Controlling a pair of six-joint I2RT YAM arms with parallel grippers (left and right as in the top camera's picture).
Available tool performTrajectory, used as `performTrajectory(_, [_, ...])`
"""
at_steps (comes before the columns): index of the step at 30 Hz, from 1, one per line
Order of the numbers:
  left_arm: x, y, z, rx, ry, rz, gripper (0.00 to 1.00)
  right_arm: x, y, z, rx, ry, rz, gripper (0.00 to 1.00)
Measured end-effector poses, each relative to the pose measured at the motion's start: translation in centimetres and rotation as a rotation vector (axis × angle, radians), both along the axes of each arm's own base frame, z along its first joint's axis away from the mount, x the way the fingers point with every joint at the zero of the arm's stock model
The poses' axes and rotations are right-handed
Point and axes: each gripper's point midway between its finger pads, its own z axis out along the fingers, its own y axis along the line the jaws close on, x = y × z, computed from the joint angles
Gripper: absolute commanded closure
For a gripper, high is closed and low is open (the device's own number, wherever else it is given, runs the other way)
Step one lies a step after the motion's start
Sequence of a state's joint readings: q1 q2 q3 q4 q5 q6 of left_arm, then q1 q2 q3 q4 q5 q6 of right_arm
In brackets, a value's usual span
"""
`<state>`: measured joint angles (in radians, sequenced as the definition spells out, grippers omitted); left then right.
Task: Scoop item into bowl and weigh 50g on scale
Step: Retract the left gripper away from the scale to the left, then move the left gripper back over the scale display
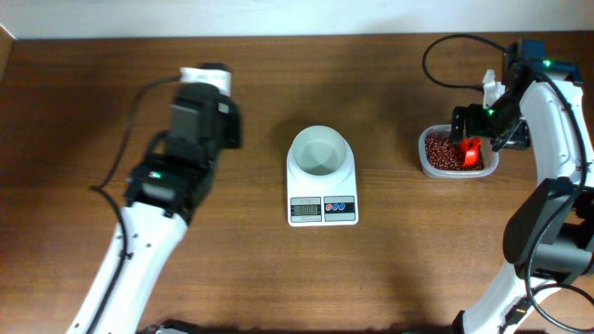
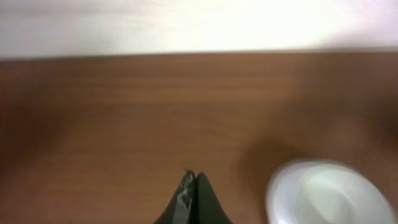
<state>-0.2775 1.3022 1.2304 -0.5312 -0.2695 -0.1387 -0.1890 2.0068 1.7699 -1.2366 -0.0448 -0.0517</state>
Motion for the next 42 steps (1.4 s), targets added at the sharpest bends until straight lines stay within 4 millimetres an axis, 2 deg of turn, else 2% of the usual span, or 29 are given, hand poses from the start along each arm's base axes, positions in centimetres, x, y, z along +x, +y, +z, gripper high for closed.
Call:
performTrajectory(2, [1.5, 3.6, 0.7, -0.043, -0.05, 0.105, 1.0, 0.0, 0.0, 0.0, 0.0, 0.002, 0.0, 0.01])
performTrajectory(3, [2.5, 6.1, 1.2, -0.059, -0.085, 0.175, 1.0, 0.0, 0.0, 0.0, 0.0, 0.0, 0.0, 0.01])
performTrajectory(4, [3.5, 10.1, 0.7, -0.065, -0.099, 0.286, 1.0, 0.0, 0.0, 0.0, 0.0, 0.002, 0.0, 0.01])
performTrajectory(5, [3.9, 12.3, -0.2, -0.069, -0.087, 0.343, 1.0, 0.0, 0.0, 0.0, 0.001, 0.0, -0.001, 0.01])
performTrajectory(7, [5.0, 14.9, -1.4, -0.096, -0.095, 0.415, 1.0, 0.0, 0.0, 0.0, 0.0, 0.0, 0.0, 0.01])
performTrajectory(9, [5.7, 18.5, -4.3, -0.138, -0.061, 0.525, 1.0, 0.0, 0.0, 0.0, 0.0, 0.001, 0.0, 0.01])
performTrajectory(10, [5.8, 20.5, -7.0, -0.151, -0.012, 0.583, 1.0, 0.0, 0.0, 0.0, 0.0, 0.0, 0.0, 0.01])
performTrajectory(14, [6.0, 23.8, -14.7, -0.27, 0.122, 0.681, 1.0, 0.0, 0.0, -0.1, 0.001, 0.001, 0.0, 0.01])
performTrajectory(15, [5.8, 24.3, -16.1, -0.294, 0.15, 0.691, 1.0, 0.0, 0.0, -0.1, 0.0, 0.001, 0.0, 0.01])
performTrajectory(17, [5.6, 25.0, -17.3, -0.326, 0.172, 0.7, 1.0, 0.0, 0.0, -0.1, 0.0, 0.001, 0.0, 0.01])
performTrajectory(23, [5.1, 24.7, -17.8, -0.342, 0.207, 0.689, 1.0, 0.0, 0.0, -0.1, 0.001, 0.001, 0.0, 0.01])
performTrajectory(26, [3.9, 24.1, -18.8, -0.335, 0.28, 0.684, 1.0, 0.0, 0.0, -0.1, 0.0, 0.001, 0.0, 0.01])
performTrajectory(29, [1.8, 23.2, -20.3, -0.337, 0.394, 0.688, 1.0, 0.0, 0.0, -0.1, 0.0, 0.001, 0.0, 0.01])
performTrajectory(31, [0.9, 22.0, -21.0, -0.361, 0.464, 0.639, 1.0, 0.0, 0.0, -0.1, 0.0, 0.001, 0.0, 0.01])
performTrajectory(34, [0.8, 18.4, -21.4, -0.451, 0.534, 0.443, 1.0, 0.0, 0.0, -0.1, 0.001, 0.001, 0.0, 0.01])
performTrajectory(35, [0.5, 16.6, -21.2, -0.511, 0.564, 0.361, 1.0, 0.0, 0.0, -0.1, 0.001, 0.001, 0.0, 0.01])
performTrajectory(37, [-0.2, 15.2, -19.9, -0.545, 0.575, 0.305, 1.0, 0.0, 0.0, -0.1, 0.0, 0.001, 0.0, 0.01])
performTrajectory(38, [-1.2, 14.2, -17.9, -0.551, 0.57, 0.27, 1.0, 0.0, 0.0, -0.1, 0.001, 0.001, 0.0, 0.01])
performTrajectory(40, [-2.6, 12.1, -11.7, -0.523, 0.463, 0.19, 1.0, 0.0, 0.0, -0.1, 0.0, 0.001, 0.0, 0.01])
performTrajectory(41, [-3.8, 10.3, -8.5, -0.502, 0.406, 0.135, 1.0, 0.0, 0.0, -0.1, 0.0, 0.001, 0.0, 0.01])
performTrajectory(42, [-5.6, 8.1, -6.2, -0.487, 0.386, 0.074, 1.0, 0.0, 0.0, -0.1, 0.001, 0.001, 0.0, 0.01])
